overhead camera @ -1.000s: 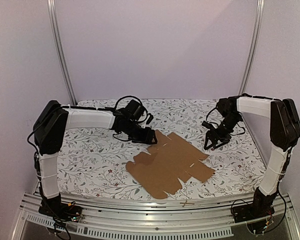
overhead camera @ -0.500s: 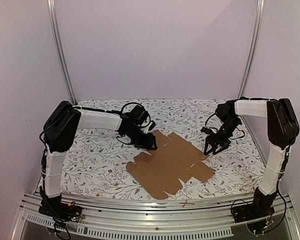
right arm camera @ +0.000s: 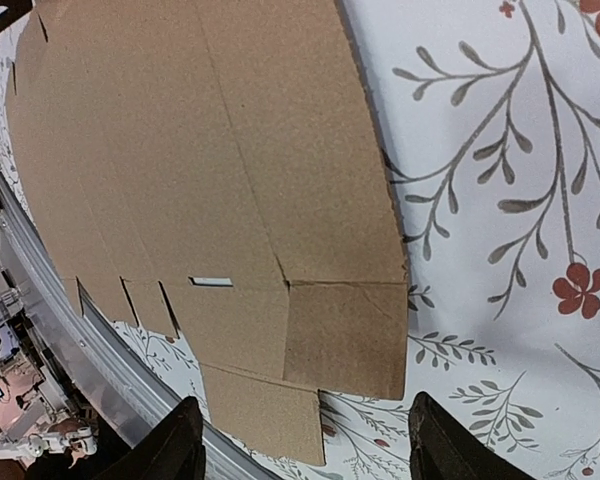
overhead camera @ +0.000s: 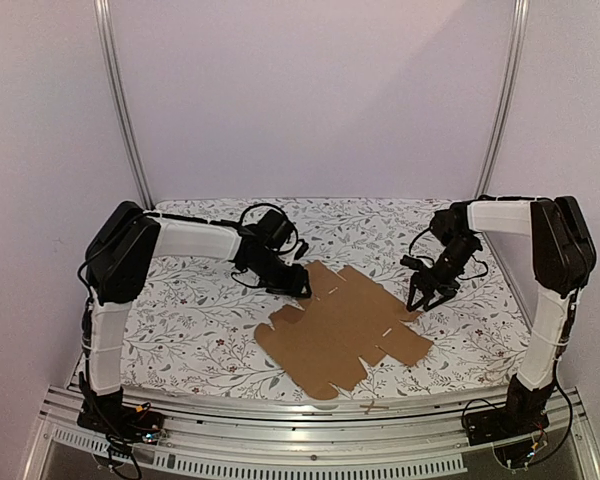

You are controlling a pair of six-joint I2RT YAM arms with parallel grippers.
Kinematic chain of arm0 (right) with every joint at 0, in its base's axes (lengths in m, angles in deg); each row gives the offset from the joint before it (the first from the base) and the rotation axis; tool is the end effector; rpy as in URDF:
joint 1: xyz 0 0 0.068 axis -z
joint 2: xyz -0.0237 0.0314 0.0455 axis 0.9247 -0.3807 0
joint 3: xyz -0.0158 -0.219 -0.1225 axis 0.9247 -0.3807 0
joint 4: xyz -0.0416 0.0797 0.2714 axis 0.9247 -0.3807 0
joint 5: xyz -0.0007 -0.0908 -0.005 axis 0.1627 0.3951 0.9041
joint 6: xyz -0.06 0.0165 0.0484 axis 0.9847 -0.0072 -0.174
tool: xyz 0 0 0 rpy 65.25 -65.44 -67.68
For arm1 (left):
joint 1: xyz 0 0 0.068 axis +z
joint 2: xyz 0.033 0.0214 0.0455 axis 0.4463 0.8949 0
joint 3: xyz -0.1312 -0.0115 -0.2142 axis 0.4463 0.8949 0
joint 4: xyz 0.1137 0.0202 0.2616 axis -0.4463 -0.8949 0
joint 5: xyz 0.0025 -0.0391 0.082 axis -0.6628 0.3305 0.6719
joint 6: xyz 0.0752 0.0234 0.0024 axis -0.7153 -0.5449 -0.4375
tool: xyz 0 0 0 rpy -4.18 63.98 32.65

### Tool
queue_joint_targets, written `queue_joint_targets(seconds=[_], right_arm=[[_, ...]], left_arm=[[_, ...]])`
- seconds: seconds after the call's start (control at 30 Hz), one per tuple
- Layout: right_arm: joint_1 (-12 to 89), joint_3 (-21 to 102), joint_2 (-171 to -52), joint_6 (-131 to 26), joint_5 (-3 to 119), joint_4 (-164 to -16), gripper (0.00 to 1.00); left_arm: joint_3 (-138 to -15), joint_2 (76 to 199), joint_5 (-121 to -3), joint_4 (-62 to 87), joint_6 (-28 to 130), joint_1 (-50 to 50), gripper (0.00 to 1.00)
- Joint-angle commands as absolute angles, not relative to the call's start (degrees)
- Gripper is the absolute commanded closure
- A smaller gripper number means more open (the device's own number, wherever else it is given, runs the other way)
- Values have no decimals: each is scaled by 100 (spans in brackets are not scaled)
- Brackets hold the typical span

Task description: Fold the paper box

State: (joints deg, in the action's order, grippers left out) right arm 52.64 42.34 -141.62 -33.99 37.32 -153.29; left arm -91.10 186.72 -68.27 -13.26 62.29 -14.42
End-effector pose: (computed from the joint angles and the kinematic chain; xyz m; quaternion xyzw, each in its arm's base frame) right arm 0.3275 0.1212 0.1060 0.2082 -0.9441 -0.2450 0.0731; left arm 0.3479 -0.3241 0.0732 0.1834 0.9435 -0.2342 0.1461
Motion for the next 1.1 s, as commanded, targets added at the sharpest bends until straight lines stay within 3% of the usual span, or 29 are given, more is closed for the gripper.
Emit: queue_joint_targets(seconds=[0.0, 0.33, 0.73, 1.07], right_arm=[[5256, 4403, -14398, -3328, 3545, -15373, 33], [5166, 4649, -14636, -3336, 3392, -15343, 34], [4917, 5618, -15011, -3378, 3489, -15487, 36], [4271, 6291, -14932, -3189, 3779, -15449, 35]], left_arm=[[-9064, 18634, -6933, -1303, 6220, -1305, 47], [-9091, 18872, -7676, -1278, 6318, -1305, 62], [-7972, 18080, -7346, -764, 6526, -1323, 100], [-6272, 16545, -6696, -265, 6851, -1300, 100]])
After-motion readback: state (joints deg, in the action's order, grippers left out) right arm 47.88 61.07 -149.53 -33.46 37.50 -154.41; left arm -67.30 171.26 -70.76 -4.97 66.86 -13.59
